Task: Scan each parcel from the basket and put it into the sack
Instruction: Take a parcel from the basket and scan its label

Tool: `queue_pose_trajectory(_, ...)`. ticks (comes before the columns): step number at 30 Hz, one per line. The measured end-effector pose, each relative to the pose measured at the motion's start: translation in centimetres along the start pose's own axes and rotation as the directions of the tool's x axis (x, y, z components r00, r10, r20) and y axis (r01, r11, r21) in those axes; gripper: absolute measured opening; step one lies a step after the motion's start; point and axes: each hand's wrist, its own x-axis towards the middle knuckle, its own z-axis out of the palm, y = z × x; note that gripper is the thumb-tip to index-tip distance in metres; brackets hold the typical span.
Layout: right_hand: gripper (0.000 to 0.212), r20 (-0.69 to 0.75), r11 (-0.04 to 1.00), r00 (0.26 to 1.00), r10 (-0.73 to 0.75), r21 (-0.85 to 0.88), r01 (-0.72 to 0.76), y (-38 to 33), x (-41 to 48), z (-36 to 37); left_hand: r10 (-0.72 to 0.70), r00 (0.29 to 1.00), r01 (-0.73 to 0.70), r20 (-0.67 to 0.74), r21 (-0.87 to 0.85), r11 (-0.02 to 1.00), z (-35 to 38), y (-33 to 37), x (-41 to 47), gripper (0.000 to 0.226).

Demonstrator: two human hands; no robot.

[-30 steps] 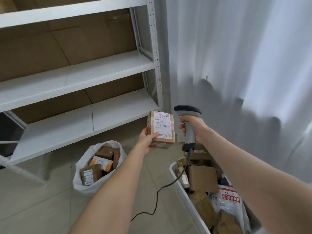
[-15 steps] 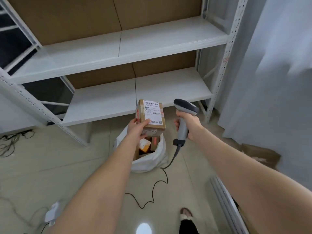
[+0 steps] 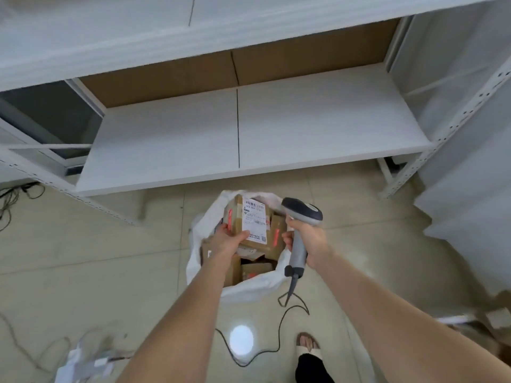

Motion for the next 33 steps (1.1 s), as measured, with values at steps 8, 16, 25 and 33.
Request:
queue_pose_trajectory(8, 0.016, -0.042, 0.996, 0.996, 0.084, 0.025, -0.083, 6.4, 14.5, 0.5, -0.073, 0.997, 0.065, 0.018, 0.275, 0.959, 6.8, -10.6, 16.3, 0.071)
queue_pose_trajectory(16, 0.013, -0.129, 0.994, 0.986, 0.104, 0.059, -0.097, 10.9, 21.7, -1.3, -0.237, 0.971, 0.179, 0.044, 0.525, 0.832, 12.0, -19.0, 23.2, 0.057)
queue_pose_trajectory(25, 0.013, -0.141, 0.985, 0.987, 0.073, 0.167, -0.049, 8.3, 15.3, -1.8, -0.177, 0.981, 0.092, 0.078, 0.614, 0.784, 10.3, -10.7, 18.1, 0.058)
queue_pose_trajectory(33, 0.012, -0.258, 0.936, 0.966, 0.006, 0.341, 0.086, 3.6, 1.5, -6.0, 0.041, 0.938, -0.254, 0.344, 0.604, 0.755, 13.5, 3.3, 3.6, 0.039)
